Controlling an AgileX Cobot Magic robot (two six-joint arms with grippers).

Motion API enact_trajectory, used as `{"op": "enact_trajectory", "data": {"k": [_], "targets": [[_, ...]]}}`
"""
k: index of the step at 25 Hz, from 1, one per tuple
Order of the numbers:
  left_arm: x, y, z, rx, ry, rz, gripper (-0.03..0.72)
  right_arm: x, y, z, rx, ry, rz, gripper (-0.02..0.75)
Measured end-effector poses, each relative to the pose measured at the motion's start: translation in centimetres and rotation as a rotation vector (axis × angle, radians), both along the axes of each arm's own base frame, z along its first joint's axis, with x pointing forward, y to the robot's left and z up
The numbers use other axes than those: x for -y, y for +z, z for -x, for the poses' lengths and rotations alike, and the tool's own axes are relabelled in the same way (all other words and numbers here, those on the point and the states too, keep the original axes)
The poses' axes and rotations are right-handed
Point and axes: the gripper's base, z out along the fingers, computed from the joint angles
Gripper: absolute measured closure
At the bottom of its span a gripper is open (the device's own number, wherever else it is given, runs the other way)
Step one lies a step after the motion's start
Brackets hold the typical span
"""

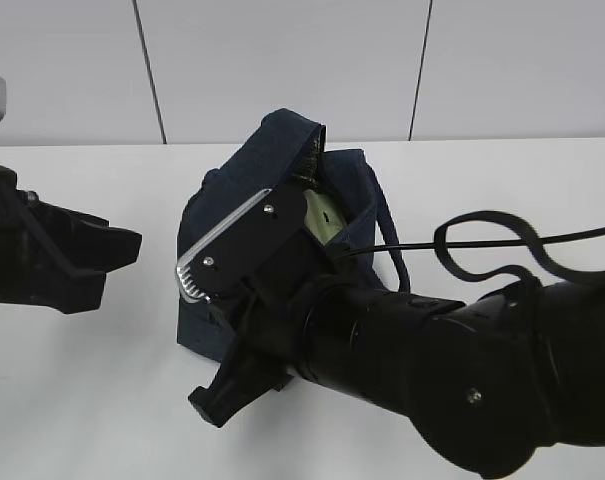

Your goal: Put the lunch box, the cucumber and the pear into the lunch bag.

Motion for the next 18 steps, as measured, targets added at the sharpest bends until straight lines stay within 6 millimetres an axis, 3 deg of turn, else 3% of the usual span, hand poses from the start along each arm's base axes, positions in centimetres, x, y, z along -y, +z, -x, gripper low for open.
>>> {"op": "enact_trajectory", "data": {"k": [7,13,18], "targets": [[0.3,-0.7,0.4,-0.054,-0.067,-0.044,0.447,0.2,0.4,0.2,-0.005,0.002,0.006,0.738],[-0.3,-2.4,-0.5,-0.151,-0.084,-0.077,0.447,0.2,0.4,0.2,-0.005,0.008,0.013,0.738],[-2.4,-2.7,-1.9,-0.243,-0.126,0.12,0.447,0.2,0.4,0.2,-0.002,0.012,0.019,0.738]]}}
